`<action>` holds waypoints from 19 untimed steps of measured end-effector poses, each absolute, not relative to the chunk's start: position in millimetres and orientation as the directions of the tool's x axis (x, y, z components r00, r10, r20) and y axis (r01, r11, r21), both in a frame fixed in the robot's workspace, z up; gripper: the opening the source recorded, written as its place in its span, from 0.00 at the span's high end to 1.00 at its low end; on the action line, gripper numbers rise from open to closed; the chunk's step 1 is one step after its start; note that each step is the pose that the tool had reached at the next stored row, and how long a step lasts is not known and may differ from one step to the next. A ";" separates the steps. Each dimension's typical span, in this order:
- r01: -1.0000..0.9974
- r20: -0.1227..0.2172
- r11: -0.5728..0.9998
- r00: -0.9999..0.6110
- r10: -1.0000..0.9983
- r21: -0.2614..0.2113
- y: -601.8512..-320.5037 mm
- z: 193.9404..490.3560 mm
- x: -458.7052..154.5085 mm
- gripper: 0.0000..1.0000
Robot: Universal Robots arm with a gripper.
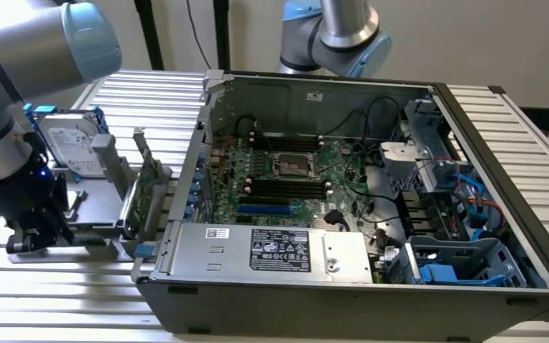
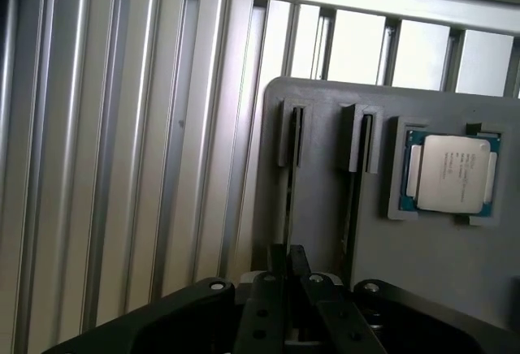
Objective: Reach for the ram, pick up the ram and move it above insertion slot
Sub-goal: 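Pick up the ram and move it above insertion slot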
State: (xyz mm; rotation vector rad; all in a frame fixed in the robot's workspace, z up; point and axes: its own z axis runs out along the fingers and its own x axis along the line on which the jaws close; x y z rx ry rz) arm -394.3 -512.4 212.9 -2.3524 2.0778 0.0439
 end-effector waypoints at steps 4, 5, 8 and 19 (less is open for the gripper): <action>-0.992 -0.023 -0.123 0.123 -0.992 0.018 -512.3 219.3 -394.3 0.86; -0.992 -0.023 -0.123 0.123 -0.992 0.018 -512.4 221.6 -394.3 0.86; -0.992 -0.023 -0.124 0.123 -0.992 0.019 -512.3 231.4 -394.2 0.86; -0.992 -0.023 -0.124 0.123 -0.992 0.020 -512.3 278.5 -390.4 0.86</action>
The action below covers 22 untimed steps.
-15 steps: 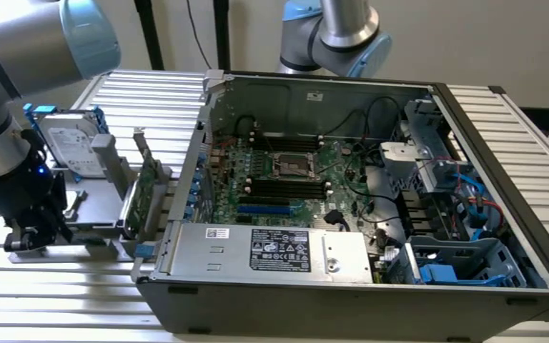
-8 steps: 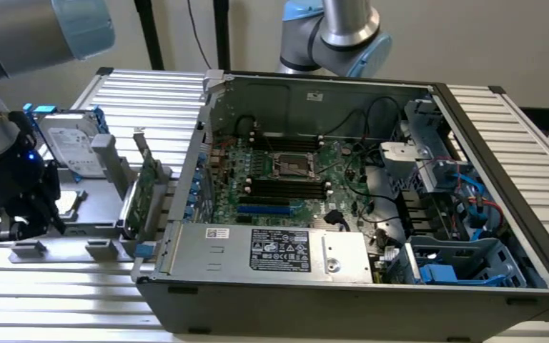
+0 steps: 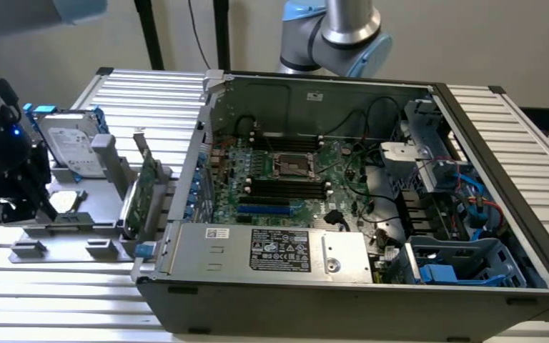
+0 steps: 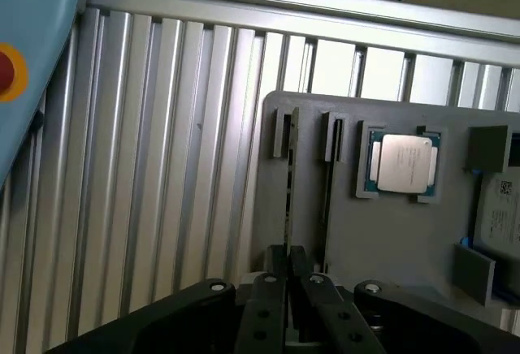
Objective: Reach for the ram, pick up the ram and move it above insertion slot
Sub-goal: 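Pick up the ram and move it above insertion slot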
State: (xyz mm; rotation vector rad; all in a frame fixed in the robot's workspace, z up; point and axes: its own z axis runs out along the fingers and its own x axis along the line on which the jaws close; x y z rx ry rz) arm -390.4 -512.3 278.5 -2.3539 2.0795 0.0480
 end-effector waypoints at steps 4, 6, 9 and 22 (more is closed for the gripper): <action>-0.992 -0.023 -0.124 0.123 -0.992 0.020 -511.8 296.5 -383.9 0.86; -0.992 -0.023 -0.124 0.123 -0.992 0.020 -511.6 305.7 -378.3 0.86; -0.992 -0.023 -0.125 0.124 -0.992 0.020 -511.3 319.2 -369.8 0.86; -0.992 -0.025 -0.127 0.126 -0.992 0.020 -507.7 366.6 -335.3 0.86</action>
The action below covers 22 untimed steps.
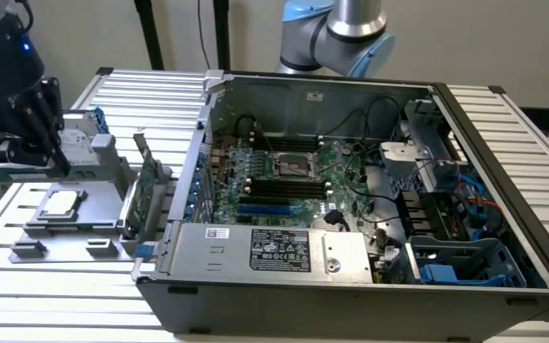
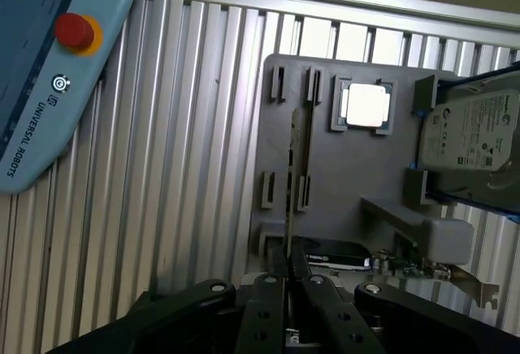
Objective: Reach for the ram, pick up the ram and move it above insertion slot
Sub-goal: 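Pick up the ram and move it above insertion slot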
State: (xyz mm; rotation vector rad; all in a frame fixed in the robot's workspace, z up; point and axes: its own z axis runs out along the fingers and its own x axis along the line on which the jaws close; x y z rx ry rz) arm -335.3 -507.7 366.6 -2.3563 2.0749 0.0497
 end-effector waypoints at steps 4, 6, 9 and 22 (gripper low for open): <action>-0.992 -0.028 -0.127 0.126 -0.992 0.019 -505.6 370.4 -325.5 0.86; -0.992 -0.029 -0.127 0.126 -0.992 0.019 -504.4 371.9 -320.3 0.86; -0.992 -0.031 -0.127 0.126 -0.992 0.019 -502.6 373.8 -312.5 0.86; -0.992 -0.039 -0.127 0.126 -0.991 0.018 -494.9 382.7 -278.1 0.86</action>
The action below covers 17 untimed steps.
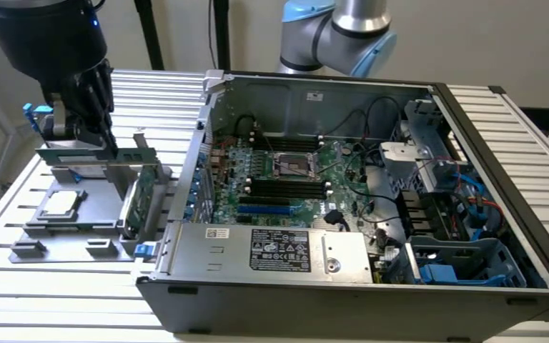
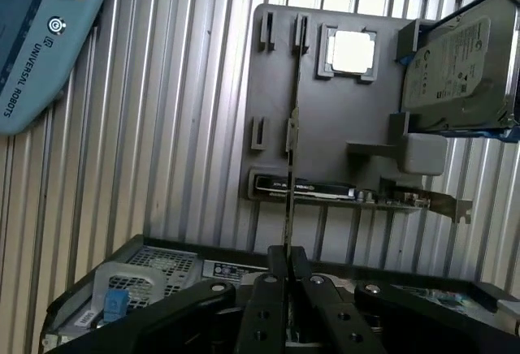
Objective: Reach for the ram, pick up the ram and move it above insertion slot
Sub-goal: 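Pick up the ram and move it above insertion slot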
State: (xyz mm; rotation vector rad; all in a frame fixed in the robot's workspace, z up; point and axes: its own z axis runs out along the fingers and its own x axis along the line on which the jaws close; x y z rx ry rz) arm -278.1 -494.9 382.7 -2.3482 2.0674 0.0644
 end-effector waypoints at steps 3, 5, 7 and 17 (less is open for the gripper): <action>-0.992 -0.041 -0.127 0.126 -0.991 0.018 -493.3 385.1 -270.3 0.86; -0.992 -0.043 -0.127 0.126 -0.991 0.017 -492.2 386.7 -265.1 0.86; -0.992 -0.044 -0.127 0.126 -0.991 0.017 -491.0 387.9 -259.8 0.86; -0.992 -0.045 -0.127 0.126 -0.991 0.017 -482.6 389.3 -229.5 0.86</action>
